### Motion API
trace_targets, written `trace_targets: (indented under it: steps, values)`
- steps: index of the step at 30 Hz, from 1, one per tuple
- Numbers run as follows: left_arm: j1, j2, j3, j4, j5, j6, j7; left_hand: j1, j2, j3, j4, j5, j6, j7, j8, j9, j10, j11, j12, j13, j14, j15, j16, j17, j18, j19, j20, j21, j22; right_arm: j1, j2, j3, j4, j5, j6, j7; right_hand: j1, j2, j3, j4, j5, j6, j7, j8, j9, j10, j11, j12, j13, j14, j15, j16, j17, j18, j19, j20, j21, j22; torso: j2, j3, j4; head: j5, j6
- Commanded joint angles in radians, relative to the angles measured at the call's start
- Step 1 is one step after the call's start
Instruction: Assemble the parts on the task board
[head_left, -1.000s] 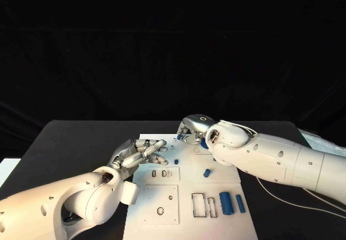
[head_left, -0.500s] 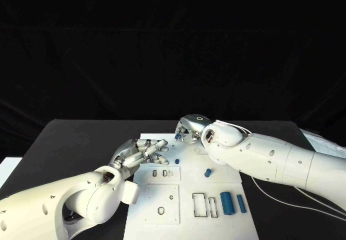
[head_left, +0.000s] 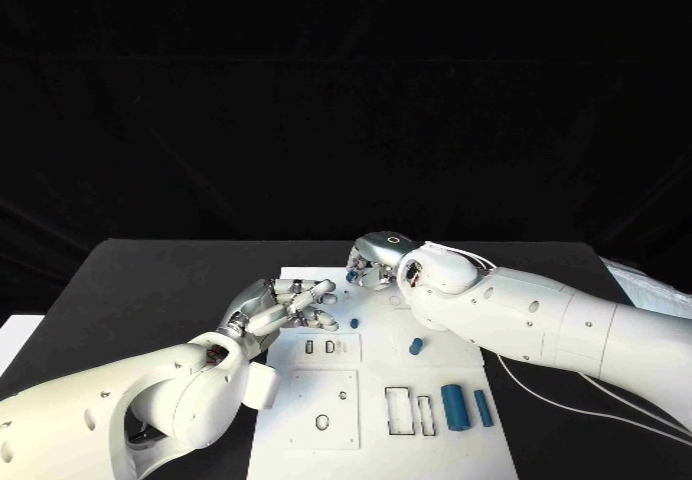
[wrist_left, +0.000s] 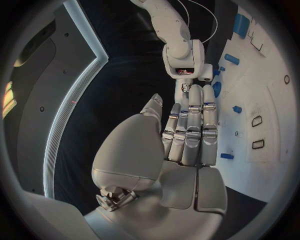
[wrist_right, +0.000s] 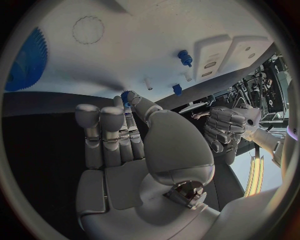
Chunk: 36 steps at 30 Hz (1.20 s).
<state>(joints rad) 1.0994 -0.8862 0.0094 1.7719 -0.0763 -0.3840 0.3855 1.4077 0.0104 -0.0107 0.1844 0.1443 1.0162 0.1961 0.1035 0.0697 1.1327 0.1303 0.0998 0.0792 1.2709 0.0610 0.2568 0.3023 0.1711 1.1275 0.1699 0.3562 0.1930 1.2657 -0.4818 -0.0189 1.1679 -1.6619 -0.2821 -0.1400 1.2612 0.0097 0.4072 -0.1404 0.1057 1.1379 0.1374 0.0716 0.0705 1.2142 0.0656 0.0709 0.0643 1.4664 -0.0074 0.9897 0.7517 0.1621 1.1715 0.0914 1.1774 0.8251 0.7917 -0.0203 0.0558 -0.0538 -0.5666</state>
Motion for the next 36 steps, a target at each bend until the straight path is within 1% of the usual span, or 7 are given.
trace_targets:
  steps: [1,6,11,18,23,28,36]
  values:
    - [0.001,0.002,0.001,0.003,0.001,0.021,0.003,-0.002,0.003,-0.004,-0.004,-0.004,-0.001,0.003,-0.004,-0.001,-0.002,0.003,-0.005,0.001,0.003,0.005,0.004,0.001,0.007,0.004,-0.002,0.005,0.002,-0.003,0.005,-0.002,-0.006,-0.004,0.031,0.001,-0.013,-0.004,0.002,0.006,-0.001,0.006,-0.002,0.000,0.006,-0.005,0.008,-0.007,-0.001,0.004,-0.004,0.005,-0.001,-0.020,0.001,0.002,0.004,0.001,0.001,-0.0002,0.0009,0.001,0.000]
    - [0.002,0.002,0.001,0.003,0.001,0.020,0.003,-0.002,0.003,-0.004,-0.004,-0.004,-0.001,0.003,-0.004,-0.001,-0.002,0.003,-0.005,0.001,0.003,0.005,0.004,0.001,0.007,0.004,-0.002,0.005,0.002,-0.004,0.010,-0.002,-0.014,-0.003,0.025,-0.005,-0.017,-0.022,0.007,0.015,-0.002,-0.023,0.010,-0.010,0.000,-0.038,0.018,-0.011,-0.003,-0.005,0.004,-0.007,-0.021,-0.019,-0.009,0.007,0.001,-0.008,0.002,-0.0007,0.0000,0.001,0.000]
    - [0.002,0.002,0.001,0.002,0.001,0.020,0.002,-0.002,0.003,-0.004,-0.004,-0.004,-0.001,0.003,-0.004,-0.001,-0.002,0.003,-0.005,0.001,0.003,0.005,0.004,0.001,0.007,0.004,-0.002,0.005,0.002,-0.004,0.007,-0.003,-0.015,0.000,0.006,-0.007,-0.024,-0.081,-0.021,0.030,-0.001,-0.155,0.049,-0.011,-0.007,-0.189,0.056,-0.007,-0.002,-0.046,0.033,-0.098,-0.140,0.001,-0.090,0.034,-0.068,-0.125,0.001,-0.0003,-0.0007,0.001,-0.001]
    - [0.002,-0.001,0.001,0.001,0.001,0.020,0.002,-0.002,0.003,-0.004,-0.004,-0.004,-0.001,0.003,-0.004,-0.001,-0.002,0.003,-0.005,0.001,0.003,0.005,0.004,0.001,0.007,0.004,-0.002,0.005,0.002,-0.003,-0.046,-0.002,0.048,0.007,-0.048,-0.006,-0.005,-0.088,-0.047,0.035,0.002,-0.183,0.054,-0.009,-0.004,-0.231,0.063,0.000,0.000,-0.056,0.039,-0.134,-0.185,0.010,-0.113,0.042,-0.095,-0.166,0.000,0.0018,-0.0023,0.000,0.002]
    - [0.002,-0.008,0.001,0.000,0.001,0.019,0.002,0.000,0.004,-0.005,-0.006,-0.004,-0.001,0.003,-0.005,-0.001,-0.003,0.003,-0.007,0.002,0.001,0.005,0.003,0.006,0.007,0.003,-0.002,0.005,0.003,0.003,-0.160,0.007,0.160,0.040,-0.065,-0.018,0.008,-0.082,-0.057,0.044,0.024,-0.151,0.050,0.000,0.001,-0.182,0.055,0.033,0.004,-0.040,0.033,-0.105,-0.151,0.006,-0.091,0.039,-0.079,-0.141,-0.001,0.0016,-0.0091,-0.001,0.005]
    - [0.002,-0.013,0.001,0.002,0.001,0.020,0.002,0.001,0.004,-0.005,-0.007,-0.004,-0.001,0.003,-0.006,-0.001,-0.002,0.003,-0.007,0.002,0.001,0.005,0.003,0.007,0.007,0.003,-0.002,0.005,0.003,0.014,-0.272,0.016,0.245,0.130,-0.054,-0.040,-0.013,-0.103,-0.072,0.071,0.103,-0.148,0.037,-0.008,-0.001,-0.055,0.030,0.096,0.020,0.003,0.017,0.018,-0.004,-0.018,-0.006,0.027,0.004,-0.007,-0.004,0.0037,-0.0194,-0.002,0.004]
    - [0.002,-0.016,0.001,0.000,0.001,0.023,0.001,0.001,0.004,-0.005,-0.007,-0.004,-0.001,0.003,-0.006,-0.001,-0.002,0.003,-0.007,0.002,0.001,0.005,0.003,0.007,0.007,0.003,-0.002,0.005,0.003,0.028,-0.370,0.020,0.278,0.238,0.028,-0.094,-0.010,-0.154,-0.174,0.113,0.141,-0.221,0.005,-0.008,-0.003,0.150,-0.019,0.289,0.171,0.046,-0.024,0.242,0.261,-0.065,0.139,-0.014,0.164,0.252,-0.007,0.0080,-0.0295,-0.001,0.005]
